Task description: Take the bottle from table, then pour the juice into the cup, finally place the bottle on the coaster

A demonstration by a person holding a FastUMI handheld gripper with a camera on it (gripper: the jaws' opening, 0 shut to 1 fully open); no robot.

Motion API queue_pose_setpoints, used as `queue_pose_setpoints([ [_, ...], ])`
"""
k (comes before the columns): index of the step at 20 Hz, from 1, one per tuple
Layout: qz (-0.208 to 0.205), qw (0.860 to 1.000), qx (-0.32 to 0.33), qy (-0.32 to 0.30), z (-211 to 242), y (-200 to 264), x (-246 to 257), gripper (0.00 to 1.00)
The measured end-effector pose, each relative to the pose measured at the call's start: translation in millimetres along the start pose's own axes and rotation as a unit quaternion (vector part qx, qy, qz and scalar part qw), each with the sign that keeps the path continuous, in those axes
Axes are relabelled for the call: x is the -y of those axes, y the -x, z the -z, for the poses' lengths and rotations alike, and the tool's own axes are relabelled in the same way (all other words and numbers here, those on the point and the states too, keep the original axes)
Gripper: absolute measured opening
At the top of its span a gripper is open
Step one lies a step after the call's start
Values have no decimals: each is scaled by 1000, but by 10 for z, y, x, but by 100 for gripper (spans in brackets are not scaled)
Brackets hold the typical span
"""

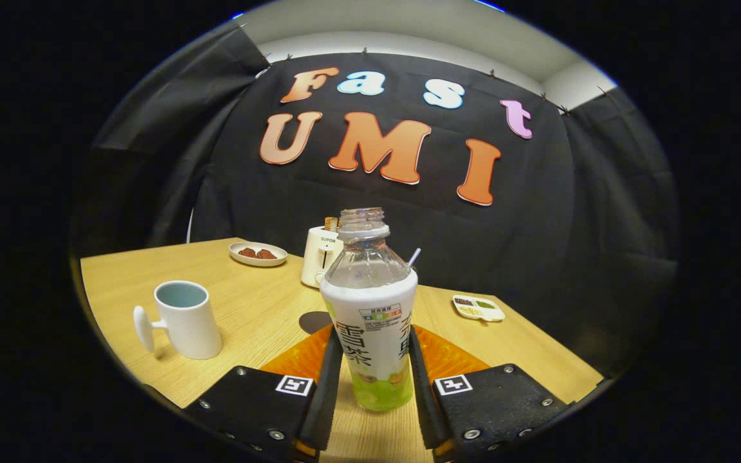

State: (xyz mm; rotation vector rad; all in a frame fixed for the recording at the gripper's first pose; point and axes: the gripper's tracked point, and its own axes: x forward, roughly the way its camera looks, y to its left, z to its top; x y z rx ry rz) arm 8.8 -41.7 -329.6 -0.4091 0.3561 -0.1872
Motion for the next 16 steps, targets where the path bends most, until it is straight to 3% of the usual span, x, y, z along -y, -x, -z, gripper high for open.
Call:
queue_pose_setpoints([
  [9,7,989,41,144,-268,-32,-357,54],
  [16,22,955,71,286,-380,-30,-571,54],
])
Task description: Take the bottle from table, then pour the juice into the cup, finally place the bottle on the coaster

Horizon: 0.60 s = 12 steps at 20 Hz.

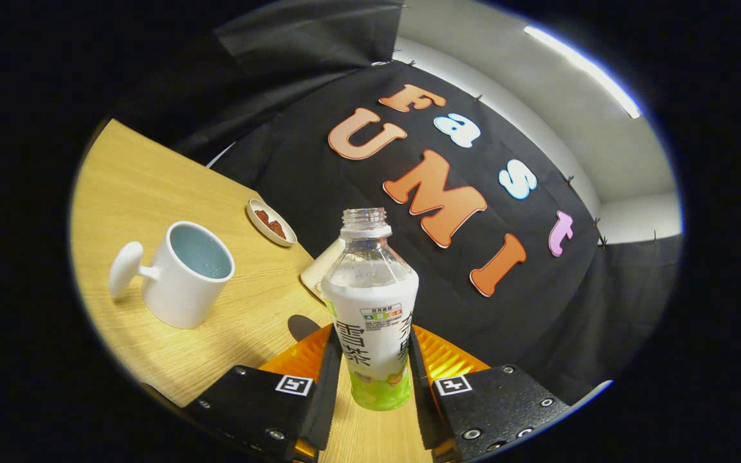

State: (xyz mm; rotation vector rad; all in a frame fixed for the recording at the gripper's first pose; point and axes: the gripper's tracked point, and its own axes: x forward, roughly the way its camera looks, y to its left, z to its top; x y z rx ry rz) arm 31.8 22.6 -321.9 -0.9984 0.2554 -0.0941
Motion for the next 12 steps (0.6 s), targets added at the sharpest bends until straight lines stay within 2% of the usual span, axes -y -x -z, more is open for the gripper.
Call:
queue_pose_setpoints([
  [6,5,996,8,88,-54,-25,-72,54],
  [12,-1,981,28,190,-103,-28,-156,54],
])
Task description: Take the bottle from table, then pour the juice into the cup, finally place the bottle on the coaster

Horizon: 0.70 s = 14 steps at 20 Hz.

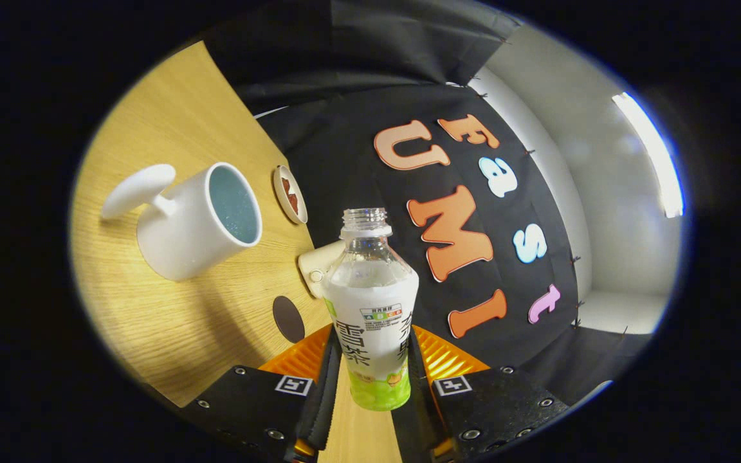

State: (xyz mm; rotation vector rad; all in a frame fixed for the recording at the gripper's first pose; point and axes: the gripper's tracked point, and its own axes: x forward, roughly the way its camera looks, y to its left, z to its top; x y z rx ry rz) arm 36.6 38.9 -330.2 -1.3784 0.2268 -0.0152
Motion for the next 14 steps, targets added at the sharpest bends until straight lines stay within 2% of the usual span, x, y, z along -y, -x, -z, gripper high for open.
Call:
queue_pose_setpoints([
  [4,-10,999,11,32,-76,23,-59,54],
  [14,12,989,51,141,-195,31,-73,54],
])
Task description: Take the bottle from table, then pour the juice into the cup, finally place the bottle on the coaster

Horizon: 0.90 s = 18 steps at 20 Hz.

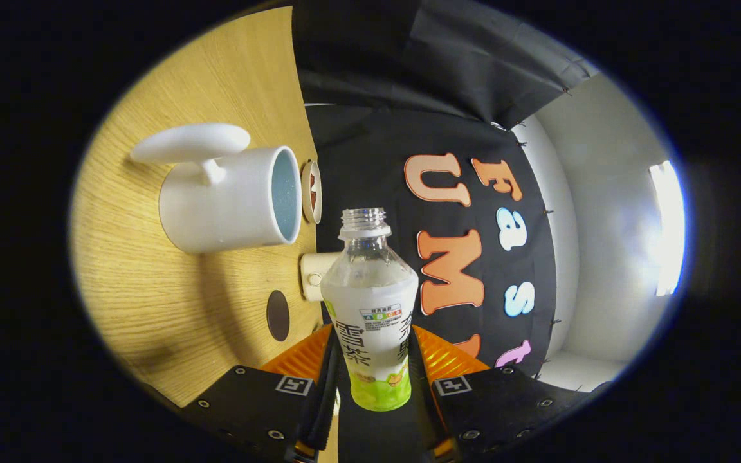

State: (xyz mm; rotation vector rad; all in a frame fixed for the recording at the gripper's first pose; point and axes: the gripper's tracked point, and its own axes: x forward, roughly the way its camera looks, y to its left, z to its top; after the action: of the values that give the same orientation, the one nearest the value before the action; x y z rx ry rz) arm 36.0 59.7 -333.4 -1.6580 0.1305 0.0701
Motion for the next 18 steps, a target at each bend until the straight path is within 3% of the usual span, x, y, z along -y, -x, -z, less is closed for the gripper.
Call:
queue_pose_setpoints([
  [7,9,999,12,44,-27,-19,50,54],
  [18,12,998,10,56,15,-64,95,54],
])
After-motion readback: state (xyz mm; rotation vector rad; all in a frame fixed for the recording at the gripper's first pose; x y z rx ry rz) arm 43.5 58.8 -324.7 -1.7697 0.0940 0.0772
